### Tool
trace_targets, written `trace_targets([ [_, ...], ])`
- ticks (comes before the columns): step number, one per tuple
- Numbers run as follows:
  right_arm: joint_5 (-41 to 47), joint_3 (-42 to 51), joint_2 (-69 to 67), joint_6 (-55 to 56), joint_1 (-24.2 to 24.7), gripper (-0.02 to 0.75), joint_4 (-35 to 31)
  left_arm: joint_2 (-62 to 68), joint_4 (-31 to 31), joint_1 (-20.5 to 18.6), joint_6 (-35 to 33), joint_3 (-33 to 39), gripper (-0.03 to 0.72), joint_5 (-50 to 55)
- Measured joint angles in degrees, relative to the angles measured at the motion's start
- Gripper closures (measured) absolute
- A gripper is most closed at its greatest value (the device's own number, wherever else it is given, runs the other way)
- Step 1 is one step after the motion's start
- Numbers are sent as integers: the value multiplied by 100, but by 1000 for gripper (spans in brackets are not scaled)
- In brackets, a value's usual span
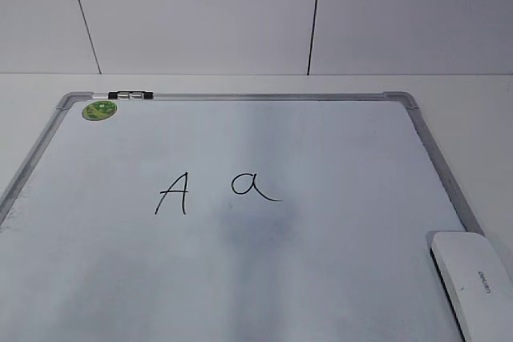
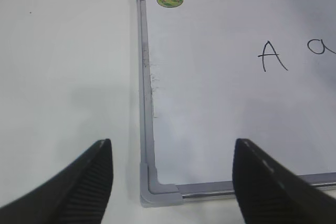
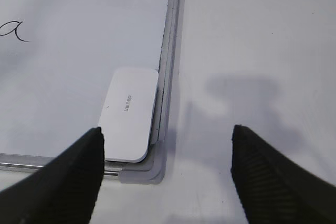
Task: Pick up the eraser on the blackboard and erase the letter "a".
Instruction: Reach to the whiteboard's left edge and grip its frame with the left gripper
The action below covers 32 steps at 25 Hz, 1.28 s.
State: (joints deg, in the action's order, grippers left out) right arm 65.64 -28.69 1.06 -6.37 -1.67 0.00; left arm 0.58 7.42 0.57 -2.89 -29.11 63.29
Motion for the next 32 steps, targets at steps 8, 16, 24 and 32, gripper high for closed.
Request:
trace_targets([
  [8, 0, 0, 0, 0, 0, 160, 0, 0, 0, 0, 0, 0, 151, 0],
  [16, 0, 0, 0, 0, 0, 160, 0, 0, 0, 0, 0, 0, 151, 0],
  [24, 0, 0, 0, 0, 0, 160, 0, 0, 0, 0, 0, -11, 155, -14],
  [32, -10, 0, 0, -26, 0, 160, -69, 41, -13, 0, 0, -333, 166, -297],
])
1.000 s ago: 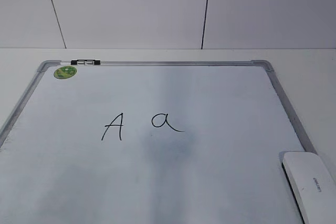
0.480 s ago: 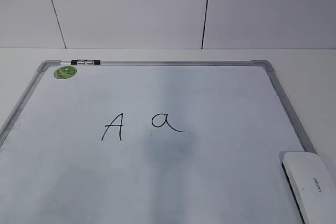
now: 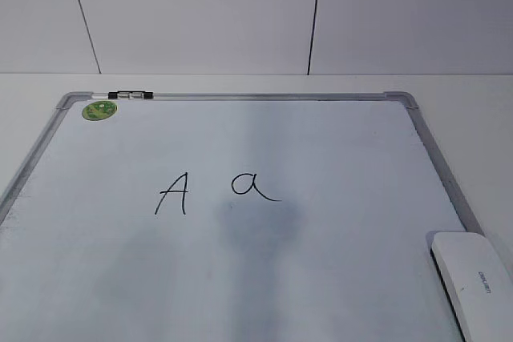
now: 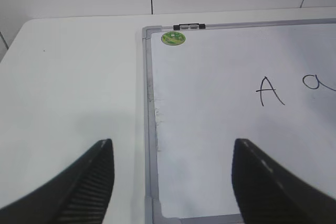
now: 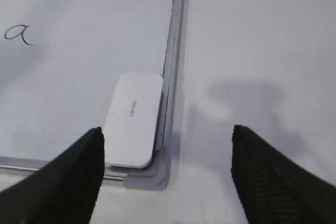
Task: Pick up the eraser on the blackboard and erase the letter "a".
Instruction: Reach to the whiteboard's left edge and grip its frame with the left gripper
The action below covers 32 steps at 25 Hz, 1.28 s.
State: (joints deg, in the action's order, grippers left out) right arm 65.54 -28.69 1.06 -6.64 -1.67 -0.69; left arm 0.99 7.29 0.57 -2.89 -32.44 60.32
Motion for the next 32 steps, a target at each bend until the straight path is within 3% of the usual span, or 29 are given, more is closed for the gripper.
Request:
trace_targets([
  [7, -283, -610, -136, -300, 0, 160, -342, 951, -8, 0, 0, -334, 170, -69],
  [13, -357, -1146, -1059, -346, 0, 160, -843, 2113, -8, 0, 0, -488, 171, -899],
  [19, -371, -1611, -1925, -368, 0, 160, -1027, 3428, -22, 0, 0, -841, 174, -1044],
  [32, 623, -1748, -3437, -379, 0, 160, -1614, 5503, -130, 0, 0, -1595, 180, -814],
])
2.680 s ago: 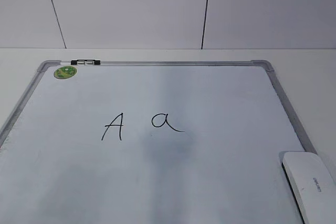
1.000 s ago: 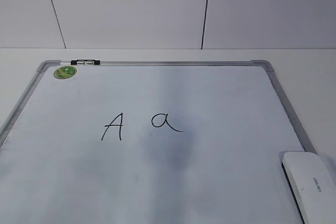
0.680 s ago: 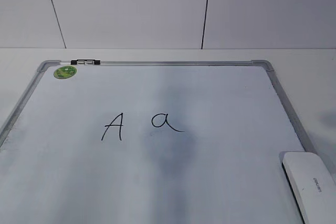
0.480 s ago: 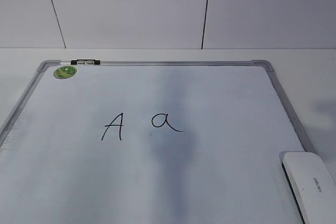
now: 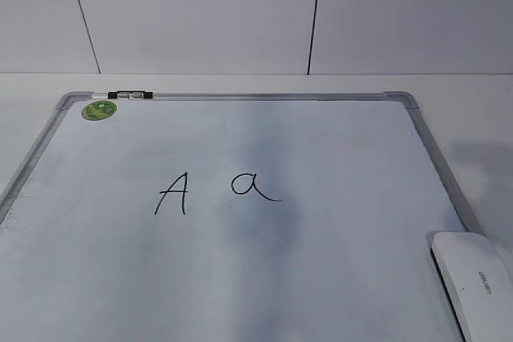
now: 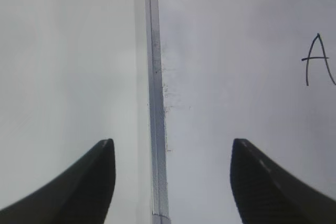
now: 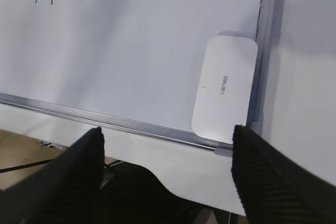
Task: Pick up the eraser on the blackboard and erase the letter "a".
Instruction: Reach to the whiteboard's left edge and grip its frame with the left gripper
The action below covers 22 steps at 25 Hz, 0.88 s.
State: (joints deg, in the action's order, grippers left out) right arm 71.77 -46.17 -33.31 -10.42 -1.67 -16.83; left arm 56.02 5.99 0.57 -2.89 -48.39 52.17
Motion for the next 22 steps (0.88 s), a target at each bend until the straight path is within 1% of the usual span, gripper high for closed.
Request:
trace_targets([
  [2, 12, 0, -306, -35, 0, 160, -124, 185, -43, 0, 0, -11, 183, 10],
  [6, 12, -17, -888, -266, 0, 160, -660, 364, -92, 0, 0, -11, 184, 15],
  [8, 12, -119, -1136, -483, 0, 160, -937, 394, -101, 0, 0, -11, 184, 15],
  [10, 2, -262, -1380, -655, 0, 160, -1065, 403, -101, 0, 0, -11, 186, -41],
  [14, -17, -459, -1727, -1070, 0, 160, -1100, 403, -101, 0, 0, -11, 187, -91],
  [22, -22, -491, -1843, -1167, 0, 160, -1053, 403, -112, 0, 0, -11, 187, -91],
])
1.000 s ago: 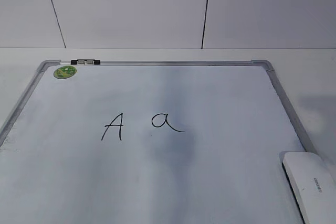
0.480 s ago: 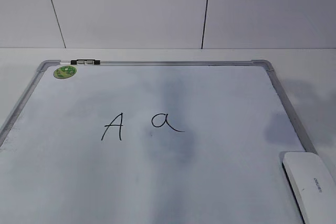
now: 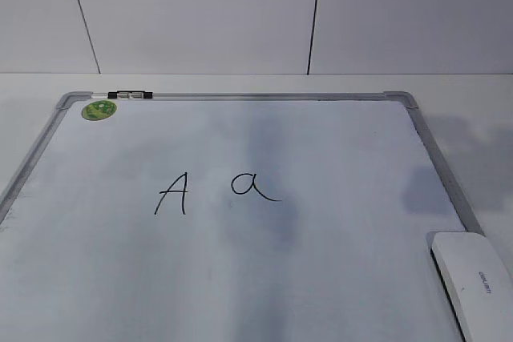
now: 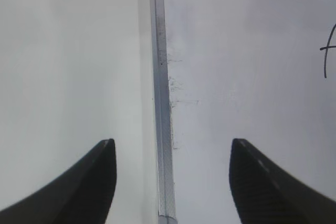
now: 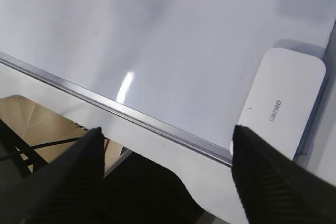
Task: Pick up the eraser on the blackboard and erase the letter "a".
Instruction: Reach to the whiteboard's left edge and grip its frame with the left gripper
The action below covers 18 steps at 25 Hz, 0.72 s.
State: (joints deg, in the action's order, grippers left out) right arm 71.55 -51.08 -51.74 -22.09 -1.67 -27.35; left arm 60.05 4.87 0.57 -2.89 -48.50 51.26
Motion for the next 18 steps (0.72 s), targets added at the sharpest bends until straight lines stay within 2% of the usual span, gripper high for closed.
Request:
trace_targets([
  [5, 0, -3, 104, -13, 0, 160, 89, 0, -7, 0, 0, 0, 188, 0],
  [8, 0, -13, 104, 53, 0, 160, 359, 0, -12, 0, 0, 0, 189, 0],
  [11, 0, -132, 85, 279, -11, 160, 626, 0, -21, 0, 0, 0, 190, 0],
  [18, 0, -584, 72, 853, -89, 160, 788, 189, -10, 0, 0, -2, 190, 0],
])
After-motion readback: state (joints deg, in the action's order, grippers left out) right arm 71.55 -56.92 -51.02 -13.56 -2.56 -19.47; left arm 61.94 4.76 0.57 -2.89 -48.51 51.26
